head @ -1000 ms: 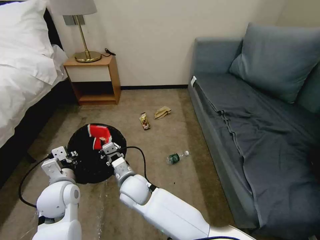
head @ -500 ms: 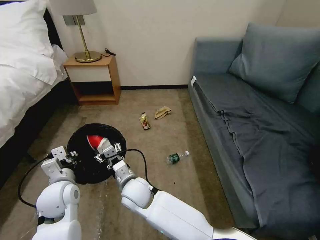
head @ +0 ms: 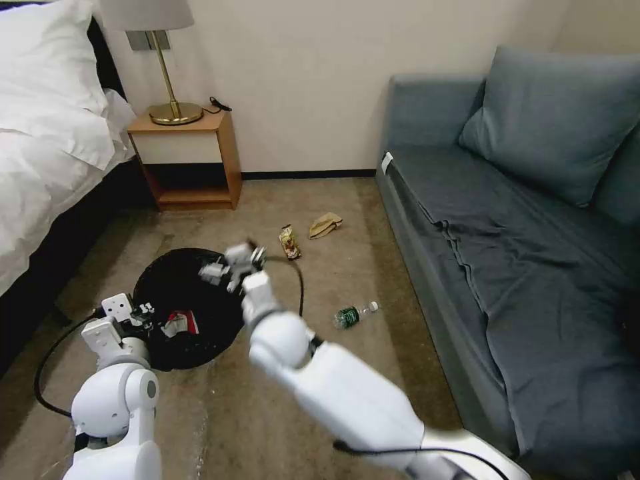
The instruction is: Pick up the trash bin, then pick up the garbage on the floor and place it into the trash bin.
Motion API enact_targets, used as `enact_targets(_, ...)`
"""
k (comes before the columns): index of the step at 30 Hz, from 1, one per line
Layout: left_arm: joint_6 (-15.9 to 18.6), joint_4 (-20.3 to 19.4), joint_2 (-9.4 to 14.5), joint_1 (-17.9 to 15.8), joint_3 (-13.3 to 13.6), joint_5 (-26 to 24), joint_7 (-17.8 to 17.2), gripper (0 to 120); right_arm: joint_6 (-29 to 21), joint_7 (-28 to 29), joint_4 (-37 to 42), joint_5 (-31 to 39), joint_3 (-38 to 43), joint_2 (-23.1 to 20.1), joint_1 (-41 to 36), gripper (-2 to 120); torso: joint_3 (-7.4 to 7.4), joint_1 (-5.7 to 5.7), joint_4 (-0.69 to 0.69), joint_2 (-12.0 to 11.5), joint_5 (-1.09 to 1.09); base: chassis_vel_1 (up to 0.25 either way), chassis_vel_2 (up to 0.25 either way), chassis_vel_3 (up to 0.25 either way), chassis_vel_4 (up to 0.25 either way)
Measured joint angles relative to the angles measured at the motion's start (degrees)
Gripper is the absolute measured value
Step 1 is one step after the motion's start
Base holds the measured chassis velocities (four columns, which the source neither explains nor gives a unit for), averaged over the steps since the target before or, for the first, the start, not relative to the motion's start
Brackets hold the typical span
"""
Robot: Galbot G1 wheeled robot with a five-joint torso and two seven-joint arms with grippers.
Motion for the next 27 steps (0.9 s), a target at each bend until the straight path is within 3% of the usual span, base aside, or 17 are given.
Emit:
enact_targets(6,0.0,-0.3,0.1,0.3,-0.1,0.2,-0.1,4,-5.1,5.1,-7.5,7.1,6.4,0.1,2.2,100,0.00,0.00,-0.02,0.0,0.00,0.000,0.000,0.000,0.000)
enact_targets(18,0.0,-1.2,-0.1,1.8,-0.1,1.0,-0.2,4,-8.3,9.8,-24.7,8.4,16.7,0.1,4.9,100,0.00,0.00,-0.01,0.0,0.01,0.000,0.000,0.000,0.000)
enact_targets(27,0.1,-1.8,-0.8,2.5,0.6,2.7,-0.3,4,-10.0,10.0,-27.3,13.5,21.4,0.1,4.6,100,0.00,0.00,0.00,0.0,0.00,0.000,0.000,0.000,0.000)
